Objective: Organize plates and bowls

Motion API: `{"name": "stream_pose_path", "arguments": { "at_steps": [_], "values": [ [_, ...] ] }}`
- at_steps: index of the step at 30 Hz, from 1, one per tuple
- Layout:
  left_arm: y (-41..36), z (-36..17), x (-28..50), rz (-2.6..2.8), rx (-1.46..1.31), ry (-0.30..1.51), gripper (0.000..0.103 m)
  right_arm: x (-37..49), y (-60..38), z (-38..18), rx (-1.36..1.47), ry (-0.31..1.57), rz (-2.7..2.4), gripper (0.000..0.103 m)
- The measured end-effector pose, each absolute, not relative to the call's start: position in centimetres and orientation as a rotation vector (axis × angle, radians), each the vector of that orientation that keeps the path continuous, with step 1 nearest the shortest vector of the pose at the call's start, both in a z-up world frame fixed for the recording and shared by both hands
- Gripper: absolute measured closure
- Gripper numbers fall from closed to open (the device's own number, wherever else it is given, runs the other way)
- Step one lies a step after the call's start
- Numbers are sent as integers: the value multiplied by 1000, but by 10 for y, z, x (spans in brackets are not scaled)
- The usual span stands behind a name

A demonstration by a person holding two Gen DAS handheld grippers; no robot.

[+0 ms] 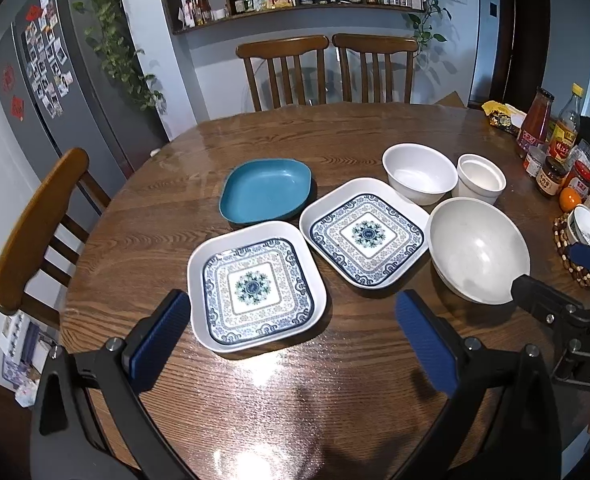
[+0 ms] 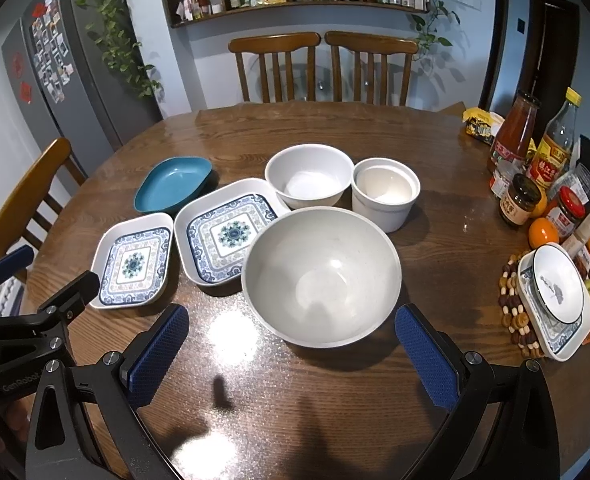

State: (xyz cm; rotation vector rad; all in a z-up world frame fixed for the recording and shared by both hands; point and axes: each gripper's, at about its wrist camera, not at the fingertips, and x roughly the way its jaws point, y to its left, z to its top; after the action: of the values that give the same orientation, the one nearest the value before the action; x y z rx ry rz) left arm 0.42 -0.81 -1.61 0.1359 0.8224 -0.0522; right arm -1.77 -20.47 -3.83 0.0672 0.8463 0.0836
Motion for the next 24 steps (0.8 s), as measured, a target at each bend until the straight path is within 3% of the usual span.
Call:
{"name": "stream_pose_path", "arguments": {
  "at_steps": [17, 22, 23, 24],
  "values": [
    [115, -82, 37, 93, -131, 996, 3, -9, -116, -67, 92, 976, 398, 0],
    [119, -95, 55, 41, -96, 1009, 16, 12, -79, -75, 42, 982, 407, 2],
    [121, -98, 58, 34, -90, 1011, 23, 19, -76, -81, 36, 1001, 393, 5],
    [121, -102, 64, 22, -83, 1027, 26, 25, -73, -87, 47, 1026, 389, 16]
  ]
}}
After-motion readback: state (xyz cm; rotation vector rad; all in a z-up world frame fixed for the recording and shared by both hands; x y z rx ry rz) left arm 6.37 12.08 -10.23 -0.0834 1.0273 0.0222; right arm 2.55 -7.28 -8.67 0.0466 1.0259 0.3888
